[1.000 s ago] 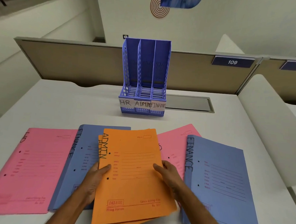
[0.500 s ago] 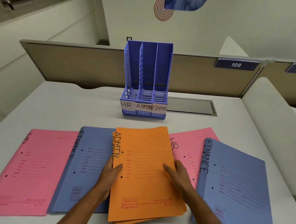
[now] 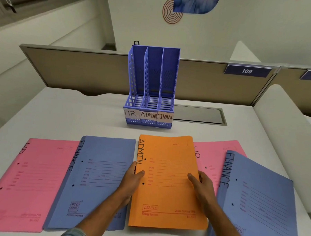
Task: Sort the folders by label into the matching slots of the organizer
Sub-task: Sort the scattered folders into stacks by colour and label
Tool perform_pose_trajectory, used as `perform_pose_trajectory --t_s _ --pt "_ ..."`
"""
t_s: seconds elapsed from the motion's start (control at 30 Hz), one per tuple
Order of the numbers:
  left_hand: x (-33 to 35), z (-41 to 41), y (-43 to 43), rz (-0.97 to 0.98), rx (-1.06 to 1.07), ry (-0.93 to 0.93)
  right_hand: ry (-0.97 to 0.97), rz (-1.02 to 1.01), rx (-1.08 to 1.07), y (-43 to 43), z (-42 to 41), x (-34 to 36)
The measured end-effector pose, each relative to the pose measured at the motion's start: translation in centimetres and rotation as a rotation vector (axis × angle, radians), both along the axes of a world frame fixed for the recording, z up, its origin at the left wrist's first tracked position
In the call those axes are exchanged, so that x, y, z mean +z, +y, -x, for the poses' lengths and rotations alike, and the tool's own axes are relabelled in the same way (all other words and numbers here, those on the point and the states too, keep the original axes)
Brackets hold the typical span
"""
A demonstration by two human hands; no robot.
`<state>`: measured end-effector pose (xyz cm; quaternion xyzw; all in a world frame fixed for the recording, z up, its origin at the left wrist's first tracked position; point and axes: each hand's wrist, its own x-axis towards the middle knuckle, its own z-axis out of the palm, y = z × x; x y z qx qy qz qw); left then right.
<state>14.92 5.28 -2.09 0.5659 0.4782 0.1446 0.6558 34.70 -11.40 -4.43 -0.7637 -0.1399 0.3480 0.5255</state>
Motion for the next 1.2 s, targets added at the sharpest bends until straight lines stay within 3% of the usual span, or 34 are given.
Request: perform_pose_trajectory --t_s 0.8,1.2 --pt "1.0 0.0 -0.4 -0.042 0.056 0.105 -0.317 0.164 0.120 1.4 1.1 -0.2" --pt "1.1 -1.9 -2.2 -0.290 0.095 0.251 -0.398 0.201 0.078 -0.3 2.4 0.7"
